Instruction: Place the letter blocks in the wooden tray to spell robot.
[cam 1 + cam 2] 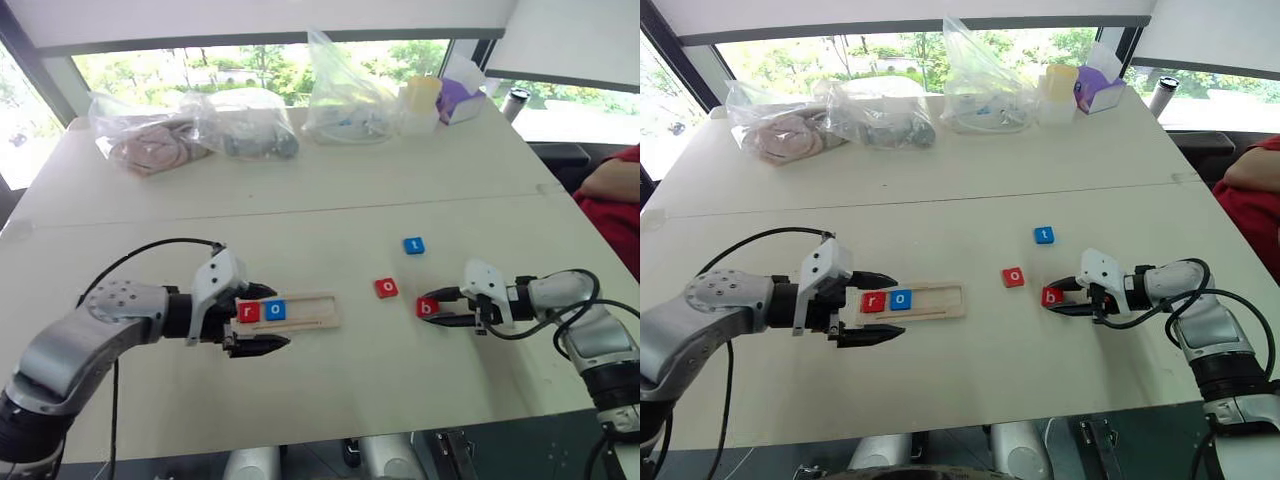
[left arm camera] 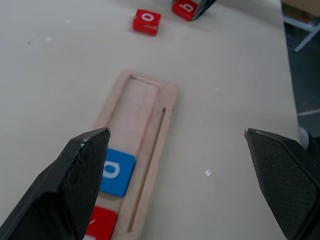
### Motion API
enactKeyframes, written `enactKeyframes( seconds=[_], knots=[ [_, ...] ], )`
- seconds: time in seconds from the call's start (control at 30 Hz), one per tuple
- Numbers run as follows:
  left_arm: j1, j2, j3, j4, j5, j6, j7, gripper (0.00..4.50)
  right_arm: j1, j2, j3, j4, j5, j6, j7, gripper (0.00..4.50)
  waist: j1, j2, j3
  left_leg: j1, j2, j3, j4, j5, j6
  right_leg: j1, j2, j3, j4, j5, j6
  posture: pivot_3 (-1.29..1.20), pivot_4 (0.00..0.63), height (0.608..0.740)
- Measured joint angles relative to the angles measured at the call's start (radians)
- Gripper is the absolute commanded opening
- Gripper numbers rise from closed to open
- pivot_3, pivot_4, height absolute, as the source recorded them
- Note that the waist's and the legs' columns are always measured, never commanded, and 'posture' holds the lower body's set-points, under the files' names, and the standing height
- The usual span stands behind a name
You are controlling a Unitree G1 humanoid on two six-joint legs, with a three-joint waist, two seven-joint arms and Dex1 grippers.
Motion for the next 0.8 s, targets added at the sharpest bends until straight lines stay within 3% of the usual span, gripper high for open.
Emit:
enactKeyframes(
  seconds=[0.2, 0.3, 0.47, 0.8],
  knots=[
    [0.087, 0.133, 0.113, 0.093, 0.034, -0.045, -0.070, 4.50, -0.133, 0.089, 0.032, -0.325, 0.112, 0.334, -0.106, 1.17, -0.006, 0.001, 0.001, -0.001, 0.002, 0.000, 0.000, 0.000, 0.000, -0.005, 0.002, 0.000, 0.003, 0.002, -0.003, 0.00, 0.150, 0.740],
    [0.154, 0.180, 0.188, 0.119, 0.047, -0.068, -0.105, 4.50, -0.234, 0.187, 0.133, -0.410, 0.074, 0.400, -0.190, 1.17, -0.001, 0.001, 0.000, -0.001, 0.002, -0.001, -0.001, 0.000, 0.000, -0.005, 0.002, -0.001, 0.003, 0.001, -0.004, 0.00, 0.150, 0.740],
    [0.226, 0.188, 0.249, 0.127, 0.051, -0.072, -0.118, 4.50, -0.269, 0.335, 0.309, -0.390, -0.016, 0.458, -0.297, 1.17, 0.010, 0.001, 0.001, -0.005, 0.001, 0.000, -0.001, 0.000, -0.001, -0.007, -0.003, -0.001, 0.001, 0.002, -0.005, 0.00, 0.150, 0.740],
    [0.263, 0.135, 0.269, 0.066, 0.040, -0.056, -0.060, 4.50, -0.323, 0.386, 0.448, -0.232, -0.134, 0.389, -0.284, 1.17, 0.025, 0.001, 0.000, -0.004, 0.000, 0.002, -0.001, 0.000, -0.001, -0.006, -0.004, -0.001, 0.001, 0.003, -0.004, 0.00, 0.150, 0.740]
  ],
)
